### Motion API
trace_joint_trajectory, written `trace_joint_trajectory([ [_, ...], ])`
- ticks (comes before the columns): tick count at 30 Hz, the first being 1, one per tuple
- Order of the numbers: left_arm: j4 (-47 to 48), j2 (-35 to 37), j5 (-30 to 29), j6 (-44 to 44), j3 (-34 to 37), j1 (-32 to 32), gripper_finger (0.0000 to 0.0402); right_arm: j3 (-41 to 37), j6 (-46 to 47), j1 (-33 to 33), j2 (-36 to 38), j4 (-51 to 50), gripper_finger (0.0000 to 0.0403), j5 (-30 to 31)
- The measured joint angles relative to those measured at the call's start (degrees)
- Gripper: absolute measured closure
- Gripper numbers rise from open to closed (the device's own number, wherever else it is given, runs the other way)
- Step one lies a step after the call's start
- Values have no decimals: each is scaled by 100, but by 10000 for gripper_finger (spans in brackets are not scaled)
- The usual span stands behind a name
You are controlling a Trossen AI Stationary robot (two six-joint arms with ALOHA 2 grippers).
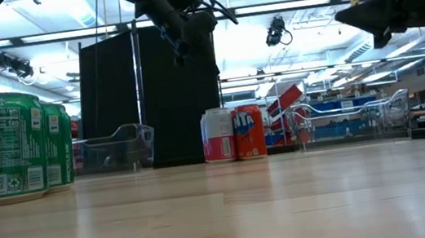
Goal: Sort soda cans
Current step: Put the pink-white soda can into the top left transparent bin
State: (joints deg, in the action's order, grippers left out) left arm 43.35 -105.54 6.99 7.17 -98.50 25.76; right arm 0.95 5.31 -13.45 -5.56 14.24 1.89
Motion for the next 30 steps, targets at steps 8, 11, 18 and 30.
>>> trace_joint_trajectory([
  [8, 47, -7, -3, 191, 0, -6, 375, 0, 200, 0, -609, 33, 374, 138],
  [11, 41, -15, -190, 298, 0, -17, 342, 0, 206, 0, -812, 56, 365, 157],
  [18, 31, -19, -347, -124, 1, -17, 240, 0, 79, 0, -1159, 386, 357, 164],
  [30, -174, -416, -763, -629, 26, 183, 126, 0, -54, 0, -1402, 587, 341, 164],
])
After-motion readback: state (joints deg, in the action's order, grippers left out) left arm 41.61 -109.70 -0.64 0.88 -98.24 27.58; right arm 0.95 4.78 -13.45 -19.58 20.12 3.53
